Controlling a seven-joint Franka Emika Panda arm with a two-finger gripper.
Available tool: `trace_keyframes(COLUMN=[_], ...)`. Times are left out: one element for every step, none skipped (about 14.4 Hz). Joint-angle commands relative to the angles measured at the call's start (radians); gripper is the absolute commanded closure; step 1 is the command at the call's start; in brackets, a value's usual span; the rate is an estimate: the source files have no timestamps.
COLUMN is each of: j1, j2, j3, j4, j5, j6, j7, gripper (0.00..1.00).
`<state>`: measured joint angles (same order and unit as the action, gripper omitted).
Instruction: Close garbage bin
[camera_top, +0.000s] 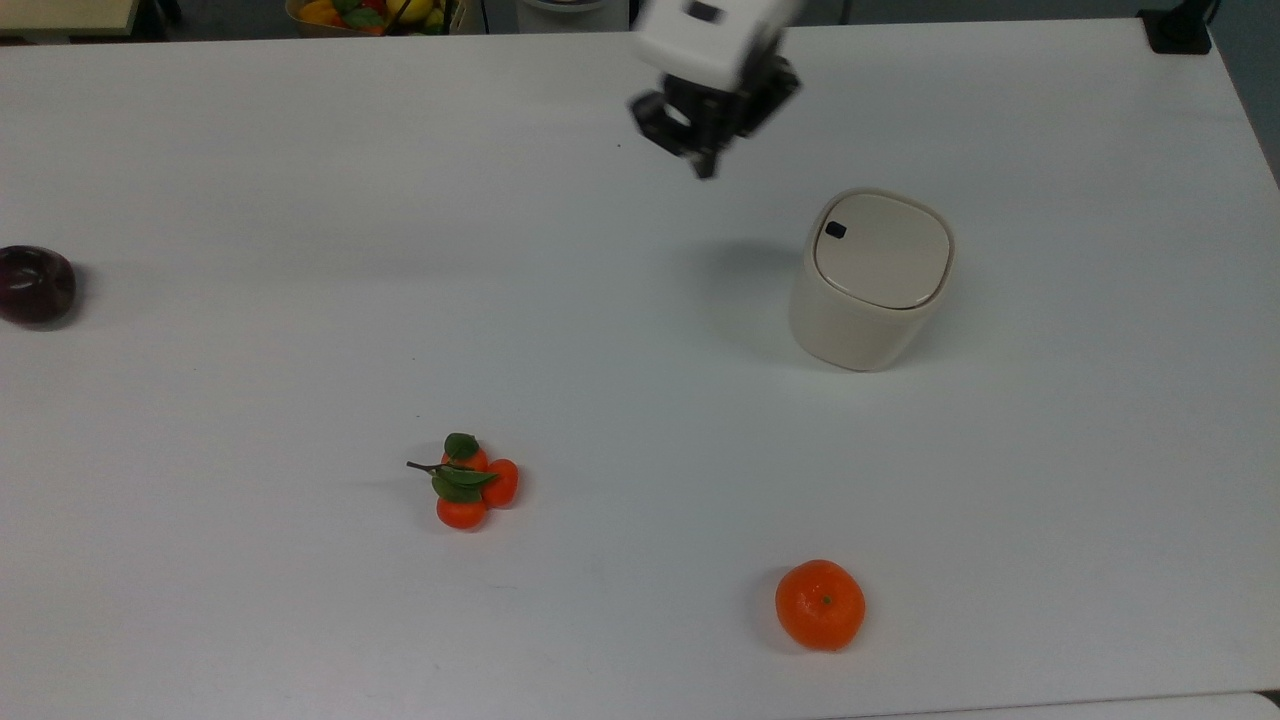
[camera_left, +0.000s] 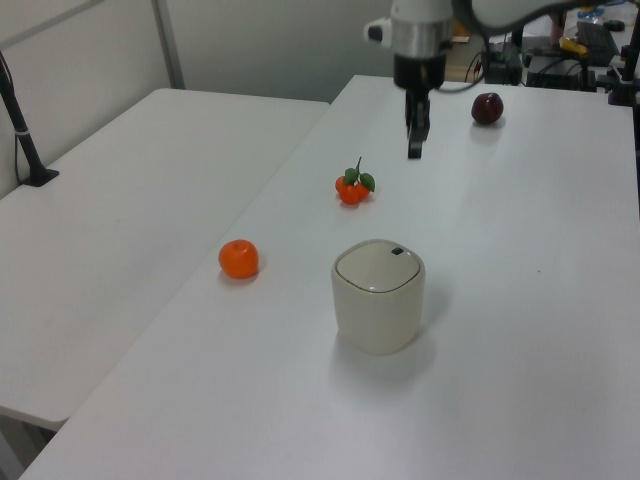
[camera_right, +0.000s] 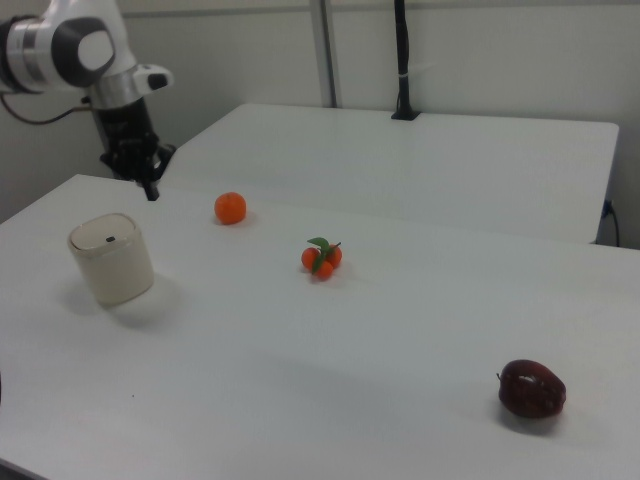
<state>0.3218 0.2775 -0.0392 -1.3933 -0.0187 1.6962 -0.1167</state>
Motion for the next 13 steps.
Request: trace_keyframes(j1=[-0.101, -0.128, -0.151, -0.173, -0.191, -0.210, -0.225, -0.231, -0.231, -0.234, -0.239, -0.242, -0.242], j2=[-0.093, -0.112, -0.129, -0.138, -0.147, -0.155, -0.158, -0.158, -0.158, -0.158, -0.158, -0.158, -0.156], j3=[0.001, 0.001, 0.001, 0.001, 0.002, 0.002, 0.004, 0.004, 0.002, 0.002, 0.002, 0.002, 0.002], j4=[-0.019, -0.021, -0.026, -0.027, -0.027, -0.027, -0.029, -0.029, -0.029, -0.027, -0.027, -0.027, -0.029], j5=[-0.020, -0.033, -0.046, -0.055, -0.063, -0.063, -0.061, -0.061, -0.063, -0.061, -0.063, -0.063, -0.067], j6=[-0.134, -0.160, -0.187, -0.210, -0.227, -0.228, -0.228, -0.230, -0.227, -0.219, -0.214, -0.211, -0.210], j7=[0.049, 0.061, 0.071, 0.072, 0.071, 0.071, 0.071, 0.072, 0.074, 0.075, 0.072, 0.074, 0.072], gripper=[1.00, 1.00, 1.00, 1.00, 1.00, 1.00, 1.00, 0.97, 0.94, 0.82, 0.57, 0.31, 0.12])
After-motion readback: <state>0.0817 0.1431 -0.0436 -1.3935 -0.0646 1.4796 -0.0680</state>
